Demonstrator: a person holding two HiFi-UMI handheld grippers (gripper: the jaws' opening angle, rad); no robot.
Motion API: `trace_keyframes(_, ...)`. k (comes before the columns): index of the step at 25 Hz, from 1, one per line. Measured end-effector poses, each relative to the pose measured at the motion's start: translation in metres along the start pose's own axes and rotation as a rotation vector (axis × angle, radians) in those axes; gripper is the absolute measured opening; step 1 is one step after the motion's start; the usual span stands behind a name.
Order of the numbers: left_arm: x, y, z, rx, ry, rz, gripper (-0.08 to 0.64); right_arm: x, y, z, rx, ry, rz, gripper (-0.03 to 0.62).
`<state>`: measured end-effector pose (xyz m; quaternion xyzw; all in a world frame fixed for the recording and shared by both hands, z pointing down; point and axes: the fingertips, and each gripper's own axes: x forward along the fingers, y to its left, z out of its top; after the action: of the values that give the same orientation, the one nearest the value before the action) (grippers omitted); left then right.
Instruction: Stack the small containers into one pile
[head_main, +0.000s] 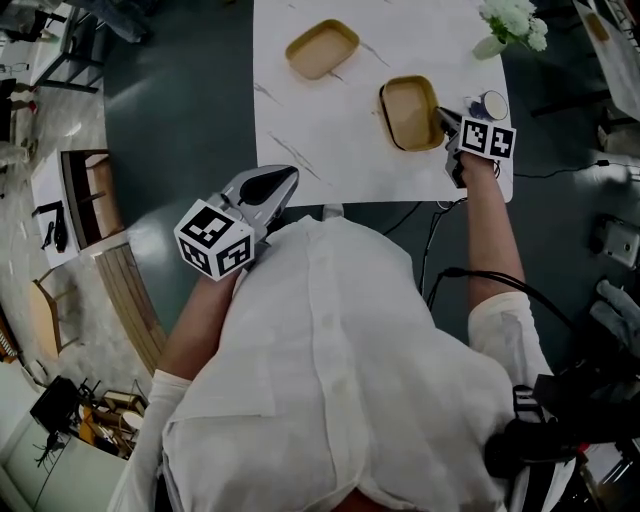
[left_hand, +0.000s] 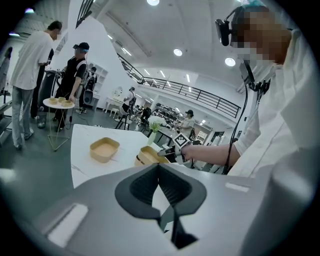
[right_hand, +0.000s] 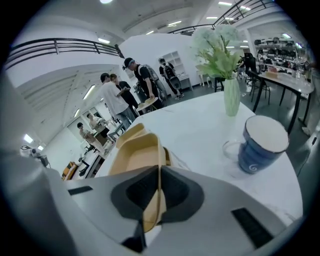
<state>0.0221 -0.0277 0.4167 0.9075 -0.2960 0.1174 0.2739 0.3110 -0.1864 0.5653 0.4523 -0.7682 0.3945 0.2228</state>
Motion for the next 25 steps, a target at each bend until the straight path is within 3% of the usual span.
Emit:
trace_keyframes(17,-0.01,0.004,0.004,0.001,-0.006,-0.012,0.008,0.014,-0.002,-0.011,-0.096,0.033,-0.098,0.019)
trace_keyframes(21,-0.015,0.009,0.005,-0.002,0.001,-0.016,0.008,0.013,-0.002,-0.013,-0.094,0.038,-0.119,0.092)
trace_keyframes(25,-0.018,0.017,0.005,-0.003,0.006,-0.023,0.008,0.007,-0.003,-0.01,-0.093,0.018,-0.161,0.095)
